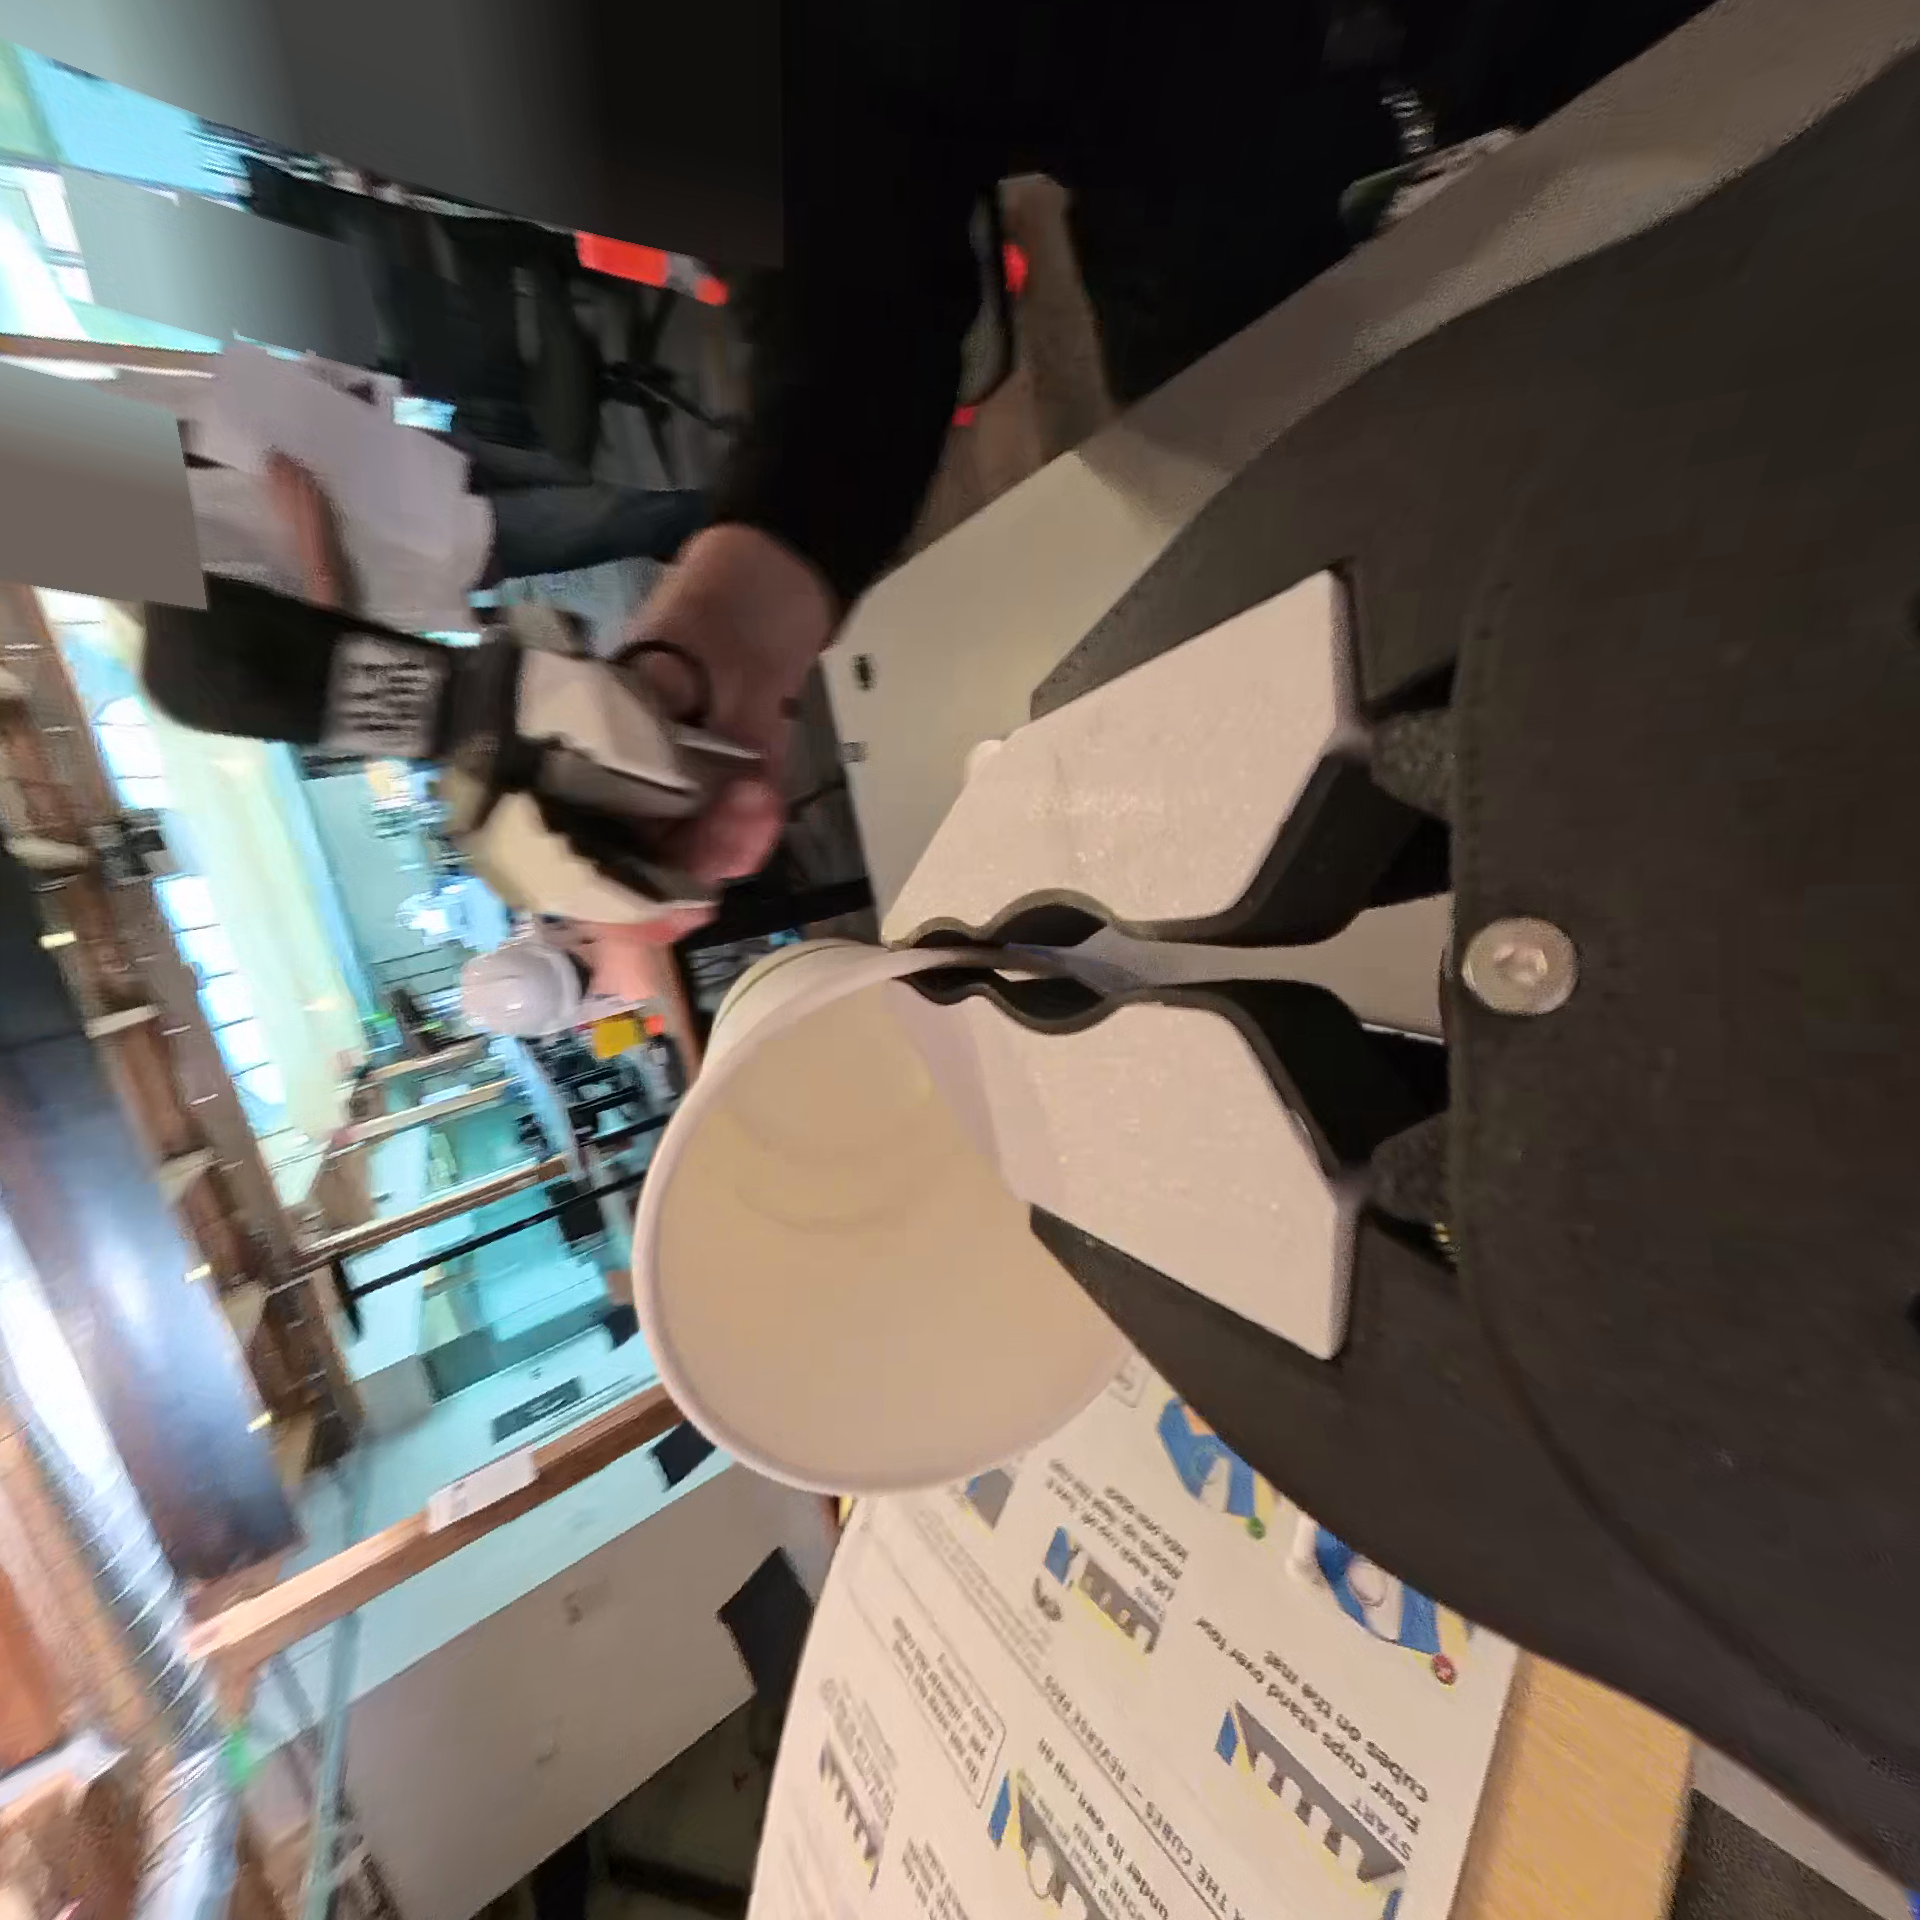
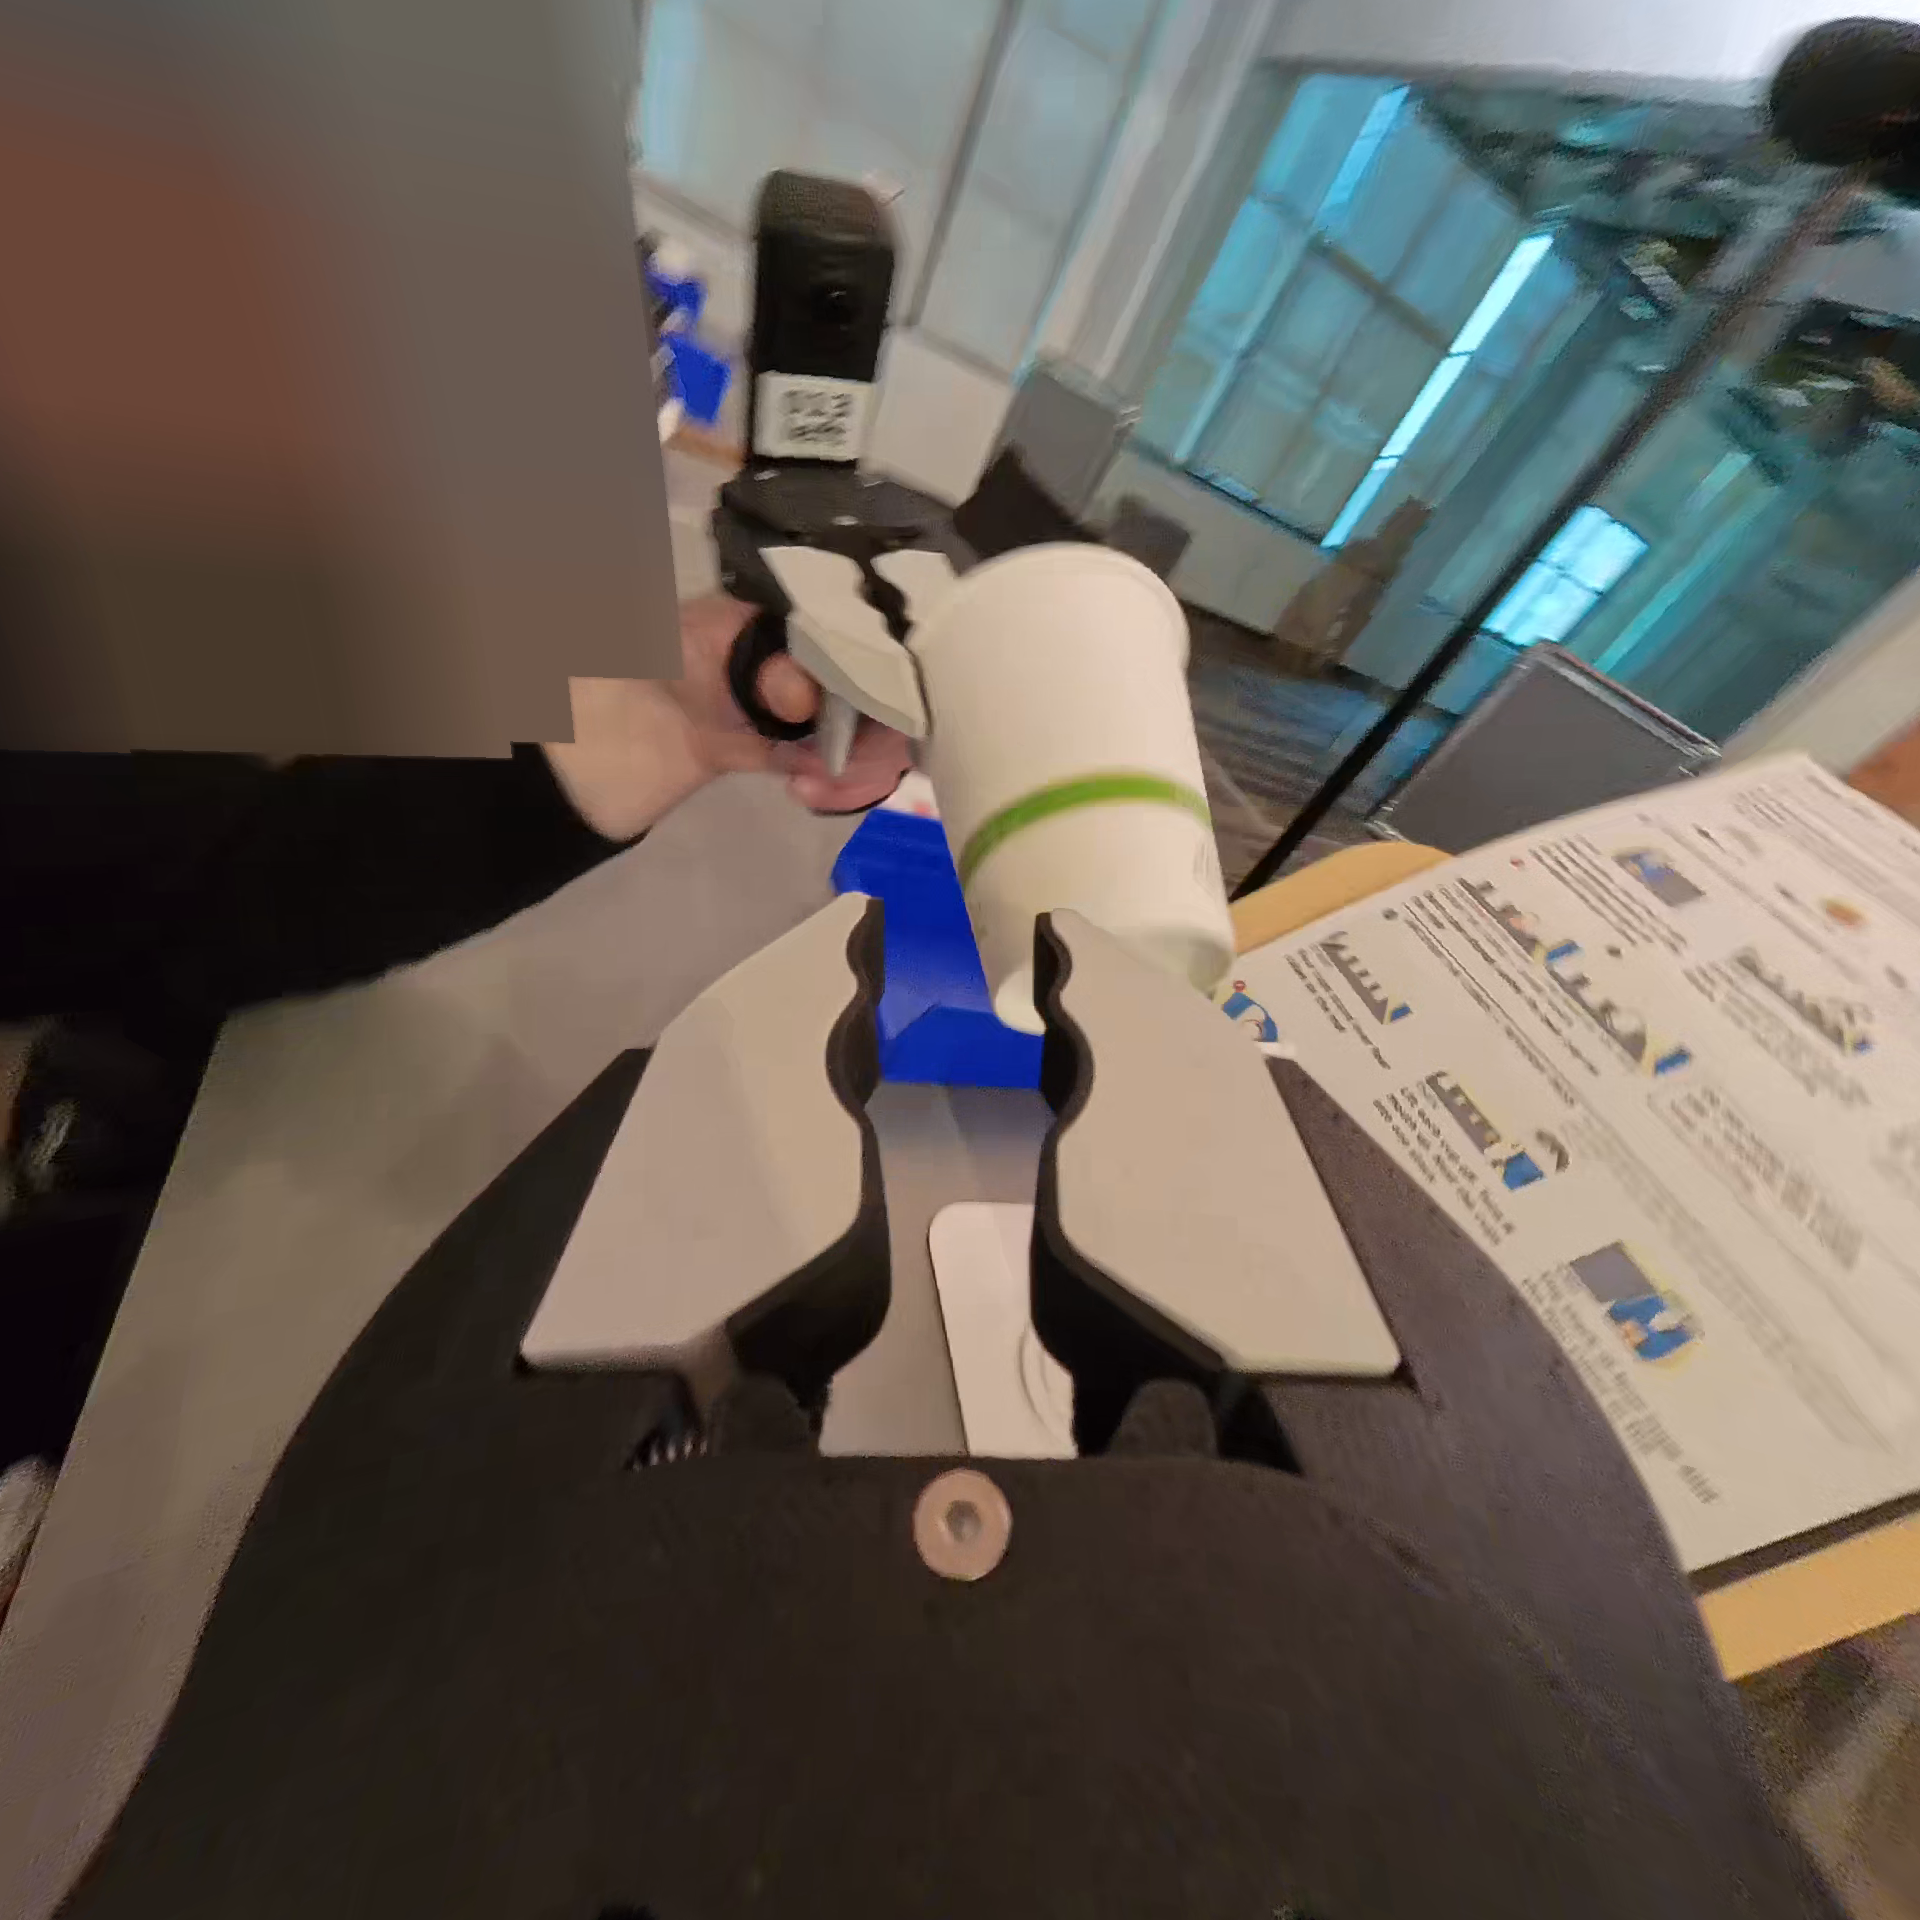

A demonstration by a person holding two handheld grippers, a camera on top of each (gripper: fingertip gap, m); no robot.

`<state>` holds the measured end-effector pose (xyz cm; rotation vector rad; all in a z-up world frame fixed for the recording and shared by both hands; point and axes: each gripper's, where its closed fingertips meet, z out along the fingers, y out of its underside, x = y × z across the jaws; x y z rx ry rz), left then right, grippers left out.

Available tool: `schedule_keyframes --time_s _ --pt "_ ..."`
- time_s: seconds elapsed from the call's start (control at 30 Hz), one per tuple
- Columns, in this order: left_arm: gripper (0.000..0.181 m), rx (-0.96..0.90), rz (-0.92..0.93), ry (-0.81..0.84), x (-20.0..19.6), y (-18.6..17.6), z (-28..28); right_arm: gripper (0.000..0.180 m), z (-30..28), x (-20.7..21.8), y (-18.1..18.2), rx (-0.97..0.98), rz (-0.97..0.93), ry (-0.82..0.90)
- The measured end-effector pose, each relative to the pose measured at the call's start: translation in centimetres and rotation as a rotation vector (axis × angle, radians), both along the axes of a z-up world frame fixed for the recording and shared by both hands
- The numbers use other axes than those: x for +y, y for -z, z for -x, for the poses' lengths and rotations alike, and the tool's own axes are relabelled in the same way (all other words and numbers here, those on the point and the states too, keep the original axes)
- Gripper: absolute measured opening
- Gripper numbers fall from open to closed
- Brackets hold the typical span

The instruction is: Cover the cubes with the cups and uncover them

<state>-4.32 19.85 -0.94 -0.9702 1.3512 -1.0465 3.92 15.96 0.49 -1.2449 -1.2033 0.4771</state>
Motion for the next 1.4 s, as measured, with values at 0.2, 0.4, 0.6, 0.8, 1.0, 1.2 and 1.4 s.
schedule_keyframes --time_s 0.2,0.4,0.6,0.8,1.0,1.2,1.4 --pt "0.0 0.319 -0.123 0.09 -3.0 4.9 -1.4 0.032 1.8 -3.3 -0.2 -0.508 -0.038 -0.262" --pt "0.0 0.495 -0.182 0.296 -6.9 8.8 -2.8 0.034 3.8 -3.1 4.1 -0.831 0.113 -0.478" --pt "0.0 0.575 -0.197 0.376 -8.2 10.5 -3.0 0.029 2.7 -4.2 9.9 -1.124 0.32 -0.581" --pt "0.001 0.667 -0.234 0.414 -9.1 12.5 -3.7 0.005 1.5 -5.4 11.9 -1.226 0.408 -0.641" --pt "0.052 0.564 -0.26 0.299 -8.5 10.2 -3.5 0.001 0.2 -4.7 10.8 -1.043 0.325 -0.562" --pt "0.064 0.367 -0.306 0.176 -8.3 6.1 -4.0 0.001 -2.1 -5.5 8.5 -0.888 0.261 -0.469" --pt "0.061 0.21 -0.302 0.061 -7.0 3.2 -4.8 0.001 -4.7 -5.5 7.5 -0.836 0.217 -0.351"
